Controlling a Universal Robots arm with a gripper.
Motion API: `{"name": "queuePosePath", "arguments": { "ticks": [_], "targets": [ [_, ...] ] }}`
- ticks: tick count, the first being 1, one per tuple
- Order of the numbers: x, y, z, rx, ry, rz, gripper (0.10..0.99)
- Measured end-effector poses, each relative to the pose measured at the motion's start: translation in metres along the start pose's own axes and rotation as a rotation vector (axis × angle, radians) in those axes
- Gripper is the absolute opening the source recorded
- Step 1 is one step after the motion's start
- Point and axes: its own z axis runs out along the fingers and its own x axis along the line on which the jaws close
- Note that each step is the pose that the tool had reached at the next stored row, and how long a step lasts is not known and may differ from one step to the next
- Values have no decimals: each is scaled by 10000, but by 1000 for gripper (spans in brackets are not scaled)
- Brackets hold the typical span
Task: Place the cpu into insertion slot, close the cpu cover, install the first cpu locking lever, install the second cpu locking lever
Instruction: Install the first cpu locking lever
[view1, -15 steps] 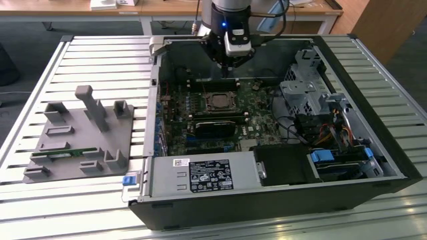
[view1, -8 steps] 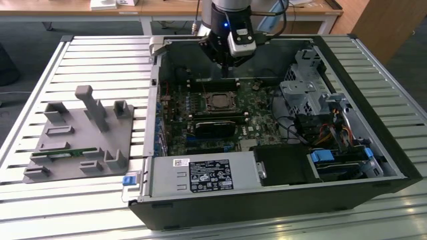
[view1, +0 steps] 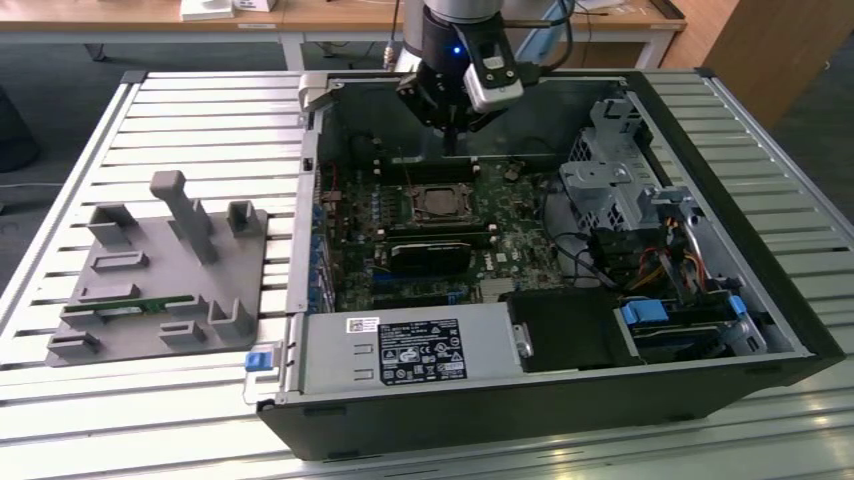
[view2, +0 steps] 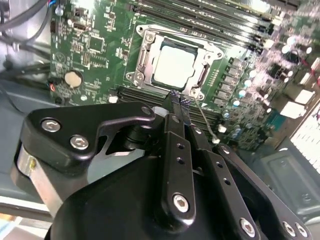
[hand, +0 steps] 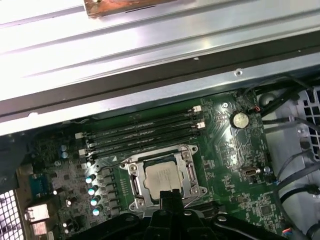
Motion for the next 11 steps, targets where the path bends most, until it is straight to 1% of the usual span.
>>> {"name": "queuePosePath", "arguments": {
  "ticks": [6,11],
  "targets": [
    [0,0,0,-15,30,-917,106],
    [0,0,0,-22,45,-1337,106]
  ]
}}
